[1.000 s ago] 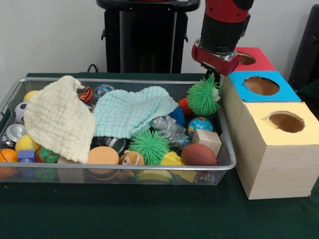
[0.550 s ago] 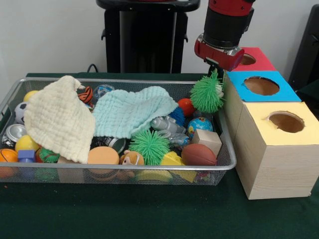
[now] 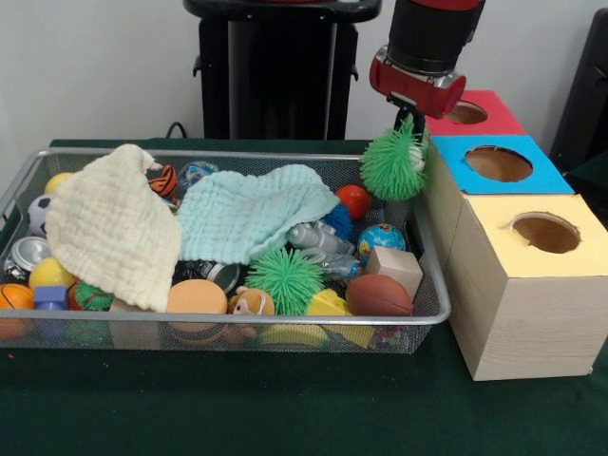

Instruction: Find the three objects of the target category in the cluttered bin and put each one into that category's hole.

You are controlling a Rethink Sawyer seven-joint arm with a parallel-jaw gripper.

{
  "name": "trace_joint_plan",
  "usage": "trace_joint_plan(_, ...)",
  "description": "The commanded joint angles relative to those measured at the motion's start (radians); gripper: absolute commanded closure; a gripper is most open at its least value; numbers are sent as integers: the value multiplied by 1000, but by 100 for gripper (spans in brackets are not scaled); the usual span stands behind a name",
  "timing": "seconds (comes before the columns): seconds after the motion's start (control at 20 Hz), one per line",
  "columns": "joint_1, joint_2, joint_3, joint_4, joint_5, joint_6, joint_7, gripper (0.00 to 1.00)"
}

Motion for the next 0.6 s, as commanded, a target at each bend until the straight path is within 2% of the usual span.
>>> trace_joint_plan(0.05,-96,-51,6,51,-91,67,24,100)
trace_joint_plan(0.15,-132,-44,17,66,-118,11,3,100)
trace_joint_plan(0.3,-229,-17,86,81,-159,-70,-44,100)
trace_joint_plan(0.4,-237,-25,88,83,-175,-56,-36,100)
trace_joint_plan(0.6,-189,-96,70,103,-189,26,25,100)
